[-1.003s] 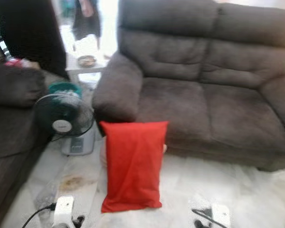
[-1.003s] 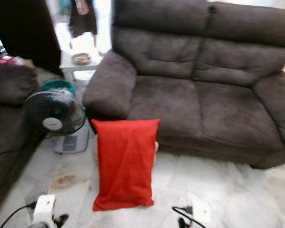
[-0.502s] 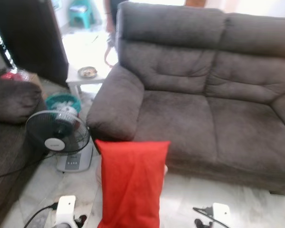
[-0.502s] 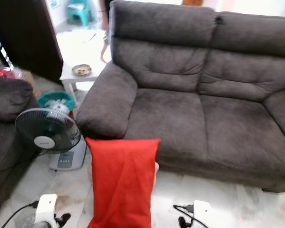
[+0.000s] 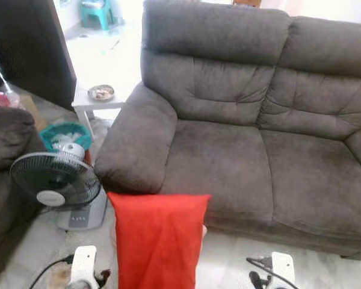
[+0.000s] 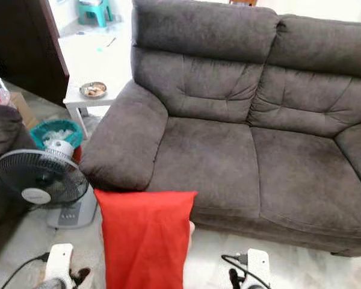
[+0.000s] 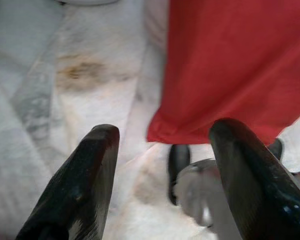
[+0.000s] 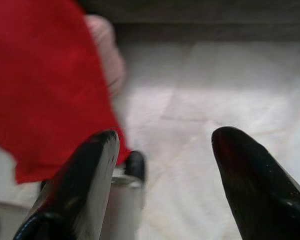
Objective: Move the pillow to the sofa from floor
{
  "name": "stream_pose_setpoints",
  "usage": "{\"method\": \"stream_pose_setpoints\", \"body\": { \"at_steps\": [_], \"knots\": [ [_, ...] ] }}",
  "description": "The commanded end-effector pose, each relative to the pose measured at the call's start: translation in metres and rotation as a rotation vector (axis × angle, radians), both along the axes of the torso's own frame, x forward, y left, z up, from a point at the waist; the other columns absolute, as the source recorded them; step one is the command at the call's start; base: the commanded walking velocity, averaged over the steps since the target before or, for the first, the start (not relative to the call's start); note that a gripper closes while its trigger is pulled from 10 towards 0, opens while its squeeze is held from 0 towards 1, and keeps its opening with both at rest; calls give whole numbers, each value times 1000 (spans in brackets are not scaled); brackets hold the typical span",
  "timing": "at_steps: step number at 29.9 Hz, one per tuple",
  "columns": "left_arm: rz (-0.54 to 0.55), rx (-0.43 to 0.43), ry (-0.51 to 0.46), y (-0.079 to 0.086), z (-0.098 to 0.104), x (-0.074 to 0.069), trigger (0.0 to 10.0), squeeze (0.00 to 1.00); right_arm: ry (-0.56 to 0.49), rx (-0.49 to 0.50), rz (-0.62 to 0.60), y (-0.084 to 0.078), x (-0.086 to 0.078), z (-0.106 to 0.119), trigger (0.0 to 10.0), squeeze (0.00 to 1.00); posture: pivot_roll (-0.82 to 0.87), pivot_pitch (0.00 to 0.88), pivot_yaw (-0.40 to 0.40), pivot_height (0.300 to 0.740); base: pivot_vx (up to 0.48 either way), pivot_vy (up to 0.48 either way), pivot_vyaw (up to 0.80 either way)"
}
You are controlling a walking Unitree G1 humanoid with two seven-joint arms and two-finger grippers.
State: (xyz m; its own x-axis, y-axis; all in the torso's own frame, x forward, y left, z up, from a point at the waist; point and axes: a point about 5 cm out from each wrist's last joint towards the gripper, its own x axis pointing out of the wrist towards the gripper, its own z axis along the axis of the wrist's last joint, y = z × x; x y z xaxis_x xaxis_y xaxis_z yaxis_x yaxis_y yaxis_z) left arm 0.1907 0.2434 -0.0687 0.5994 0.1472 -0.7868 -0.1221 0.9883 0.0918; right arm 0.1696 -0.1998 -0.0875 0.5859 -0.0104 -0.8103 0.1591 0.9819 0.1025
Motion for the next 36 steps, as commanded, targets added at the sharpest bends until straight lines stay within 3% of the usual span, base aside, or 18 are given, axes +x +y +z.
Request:
{"method": "stream_pose_setpoints", "body": {
  "at_steps": [1, 20, 26, 36],
  "knots": [
    [-9, -10, 11, -4, -2, -2, 10000, 0, 21, -12, -13, -6, -6, -2, 10000, 0, 131, 35, -61, 740, 0, 0, 0],
    [-34, 1, 17, -5, -3, -3, 10000, 0, 24, -30, 34, -7, -6, -2, 10000, 0, 141, 24, -64, 740, 0, -329, 0],
    [-35, 4, 20, -4, -3, -3, 10000, 0, 21, -30, 46, -6, -6, -2, 10000, 0, 140, 6, -56, 740, 0, 0, 0],
    [-55, 14, 17, -4, -3, -3, 10000, 0, 11, -24, 60, -5, -6, -1, 10000, 0, 142, 0, -57, 740, 0, -104, 776]
  ]
}}
